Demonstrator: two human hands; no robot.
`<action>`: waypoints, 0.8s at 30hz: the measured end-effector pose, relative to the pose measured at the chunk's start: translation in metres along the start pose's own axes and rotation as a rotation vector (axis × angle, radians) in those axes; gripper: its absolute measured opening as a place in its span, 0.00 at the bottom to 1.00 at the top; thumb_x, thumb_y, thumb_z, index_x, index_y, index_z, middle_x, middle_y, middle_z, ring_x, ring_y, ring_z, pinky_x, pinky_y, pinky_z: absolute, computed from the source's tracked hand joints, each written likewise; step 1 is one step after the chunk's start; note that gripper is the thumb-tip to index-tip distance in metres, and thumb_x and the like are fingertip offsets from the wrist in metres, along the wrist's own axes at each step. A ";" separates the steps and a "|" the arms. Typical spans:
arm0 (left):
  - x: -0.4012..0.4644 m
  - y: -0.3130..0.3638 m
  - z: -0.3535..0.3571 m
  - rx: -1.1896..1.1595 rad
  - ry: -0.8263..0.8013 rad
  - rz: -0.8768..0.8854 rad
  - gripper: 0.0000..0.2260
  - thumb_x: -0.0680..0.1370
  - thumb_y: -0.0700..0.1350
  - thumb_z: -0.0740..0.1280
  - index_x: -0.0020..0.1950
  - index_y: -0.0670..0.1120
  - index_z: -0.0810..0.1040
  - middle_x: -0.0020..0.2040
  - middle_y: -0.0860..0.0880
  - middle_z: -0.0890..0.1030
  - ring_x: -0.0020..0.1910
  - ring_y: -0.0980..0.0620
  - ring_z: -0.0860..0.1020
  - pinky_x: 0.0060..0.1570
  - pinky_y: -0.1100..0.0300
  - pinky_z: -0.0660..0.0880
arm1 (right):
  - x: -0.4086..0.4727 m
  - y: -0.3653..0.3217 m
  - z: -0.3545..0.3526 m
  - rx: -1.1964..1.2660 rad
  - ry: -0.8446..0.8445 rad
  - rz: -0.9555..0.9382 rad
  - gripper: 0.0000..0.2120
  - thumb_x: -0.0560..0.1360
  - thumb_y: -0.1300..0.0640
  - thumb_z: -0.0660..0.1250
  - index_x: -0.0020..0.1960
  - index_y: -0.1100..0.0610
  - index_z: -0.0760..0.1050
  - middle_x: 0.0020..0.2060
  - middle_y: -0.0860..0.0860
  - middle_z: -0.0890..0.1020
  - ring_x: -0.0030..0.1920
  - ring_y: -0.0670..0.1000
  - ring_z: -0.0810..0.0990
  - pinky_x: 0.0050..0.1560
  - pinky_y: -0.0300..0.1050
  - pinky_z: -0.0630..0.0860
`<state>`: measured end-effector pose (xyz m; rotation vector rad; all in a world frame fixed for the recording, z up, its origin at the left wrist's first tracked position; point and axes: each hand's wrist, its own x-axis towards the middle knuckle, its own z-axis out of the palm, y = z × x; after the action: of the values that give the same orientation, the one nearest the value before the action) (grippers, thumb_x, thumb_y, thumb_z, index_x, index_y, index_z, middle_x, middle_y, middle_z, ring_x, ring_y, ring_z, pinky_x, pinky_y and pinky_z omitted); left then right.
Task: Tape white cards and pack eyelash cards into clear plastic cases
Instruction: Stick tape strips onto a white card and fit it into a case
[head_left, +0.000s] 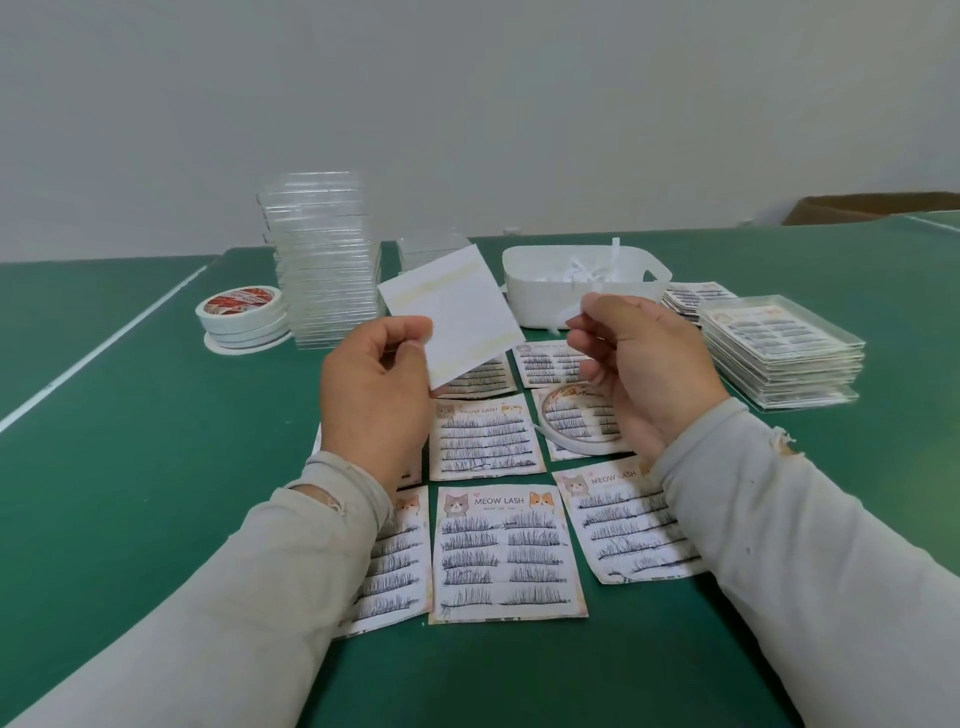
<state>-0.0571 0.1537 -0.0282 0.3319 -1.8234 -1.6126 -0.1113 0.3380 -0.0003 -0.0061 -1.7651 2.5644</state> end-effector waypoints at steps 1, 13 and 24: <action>0.001 0.000 -0.001 -0.007 0.005 -0.014 0.12 0.81 0.36 0.65 0.50 0.51 0.84 0.50 0.57 0.84 0.51 0.52 0.83 0.55 0.47 0.82 | -0.001 -0.002 -0.002 0.001 0.016 -0.019 0.06 0.77 0.61 0.72 0.41 0.56 0.81 0.34 0.52 0.85 0.34 0.46 0.81 0.28 0.36 0.74; 0.005 -0.005 -0.003 -0.021 0.021 -0.065 0.12 0.81 0.38 0.66 0.49 0.55 0.84 0.49 0.59 0.84 0.49 0.55 0.83 0.54 0.52 0.82 | 0.124 -0.071 -0.005 -0.818 0.222 -0.459 0.07 0.73 0.61 0.72 0.38 0.52 0.80 0.36 0.48 0.84 0.40 0.51 0.83 0.49 0.49 0.83; 0.004 -0.003 -0.005 -0.005 0.021 -0.083 0.12 0.82 0.39 0.65 0.48 0.54 0.83 0.47 0.58 0.85 0.46 0.61 0.83 0.49 0.58 0.81 | 0.132 -0.069 -0.019 -0.804 0.166 -0.354 0.10 0.76 0.65 0.66 0.43 0.52 0.80 0.40 0.53 0.85 0.40 0.53 0.82 0.39 0.44 0.82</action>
<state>-0.0574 0.1465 -0.0298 0.4252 -1.8113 -1.6630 -0.2416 0.3836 0.0591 0.0662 -2.3244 1.4540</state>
